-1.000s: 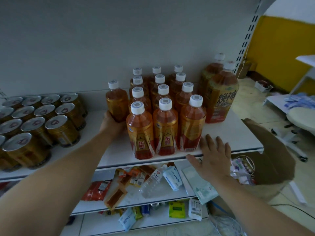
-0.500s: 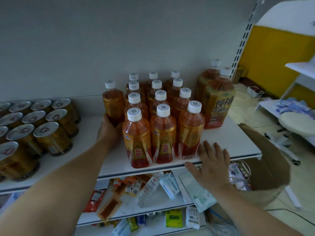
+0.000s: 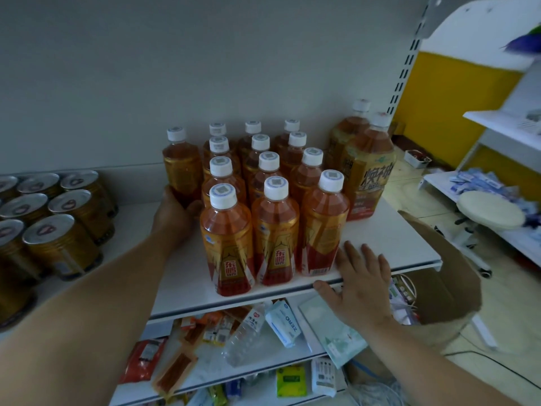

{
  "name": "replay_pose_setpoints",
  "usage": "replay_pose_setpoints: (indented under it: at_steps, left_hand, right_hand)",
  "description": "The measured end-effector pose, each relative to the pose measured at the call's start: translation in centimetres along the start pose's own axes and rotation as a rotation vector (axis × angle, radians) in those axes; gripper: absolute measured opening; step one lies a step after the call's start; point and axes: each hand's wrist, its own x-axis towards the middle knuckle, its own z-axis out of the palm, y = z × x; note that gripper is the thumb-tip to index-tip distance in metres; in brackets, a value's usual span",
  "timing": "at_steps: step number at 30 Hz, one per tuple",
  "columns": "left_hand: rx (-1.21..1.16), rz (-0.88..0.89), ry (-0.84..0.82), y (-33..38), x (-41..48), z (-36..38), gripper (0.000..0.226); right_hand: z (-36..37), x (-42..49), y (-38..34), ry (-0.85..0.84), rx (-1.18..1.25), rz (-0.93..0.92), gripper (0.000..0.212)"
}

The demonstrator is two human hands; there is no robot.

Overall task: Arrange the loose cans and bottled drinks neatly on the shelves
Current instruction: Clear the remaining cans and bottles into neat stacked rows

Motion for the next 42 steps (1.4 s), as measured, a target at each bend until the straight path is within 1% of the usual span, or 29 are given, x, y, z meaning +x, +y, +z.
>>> replay_pose_setpoints:
  at_steps: [2, 7, 10, 15, 17, 19, 21, 22, 26, 28, 30, 32, 33, 37, 42]
  left_hand:
    - [0.036, 0.003, -0.008, -0.2, 0.9, 0.1, 0.046]
    - [0.127, -0.015, -0.04, -1.4, 3.0, 0.4, 0.052]
    - [0.163, -0.008, -0.046, -1.1, 2.9, 0.4, 0.054]
    - [0.159, 0.016, -0.092, -1.5, 2.7, 0.0, 0.068]
    - [0.157, -0.008, -0.095, -1.7, 2.9, 0.2, 0.071]
    - [0.178, -0.07, -0.097, -1.6, 3.1, 0.3, 0.068]
    - [0.238, -0.102, -0.117, -1.6, 2.8, 0.1, 0.07]
    - [0.296, -0.09, -0.13, -1.8, 2.5, -0.1, 0.07]
    - [0.596, 0.054, -0.167, -3.0, 0.2, -0.8, 0.073]
    - [0.694, 0.082, -0.192, -3.0, -1.5, -1.2, 0.066]
    - [0.807, 0.081, -0.247, -2.8, -3.4, -1.7, 0.057]
    - [0.89, 0.075, -0.308, -2.6, -5.5, -2.2, 0.059]
    - [0.912, 0.066, -0.332, -2.6, -6.6, -2.5, 0.062]
    - [0.936, 0.034, -0.403, -2.3, -11.2, -4.6, 0.067]
    - [0.87, 0.036, -0.433, -2.9, -16.1, -7.9, 0.069]
  right_hand:
    - [0.0, 0.0, 0.0, 0.003, 0.005, 0.001, 0.091]
    - [0.1, 0.0, 0.0, 0.031, 0.019, 0.002, 0.092]
    - [0.0, 0.0, -0.1, 0.042, 0.024, -0.002, 0.092]
    - [-0.1, 0.0, -0.1, 0.018, 0.024, -0.004, 0.091]
    - [-0.1, 0.0, 0.0, 0.008, 0.019, -0.001, 0.09]
    - [-0.2, 0.1, 0.0, 0.013, 0.007, -0.006, 0.089]
    - [-0.4, 0.0, 0.0, 0.003, 0.004, -0.013, 0.089]
    - [-0.4, 0.1, 0.1, -0.005, 0.002, -0.019, 0.089]
    - [-0.3, 0.1, 0.2, -0.047, 0.011, -0.044, 0.092]
    - [-0.6, 0.1, 0.2, -0.068, 0.03, -0.036, 0.097]
    - [-1.3, 0.1, 0.0, -0.079, 0.019, -0.04, 0.106]
    - [-1.7, 0.1, 0.0, -0.146, -0.008, -0.051, 0.113]
    - [-2.0, 0.1, 0.0, -0.182, -0.01, -0.052, 0.11]
    - [-3.6, 0.0, -0.2, -0.257, 0.011, -0.056, 0.088]
    - [-5.8, -1.1, -1.2, -0.235, 0.0, -0.062, 0.086]
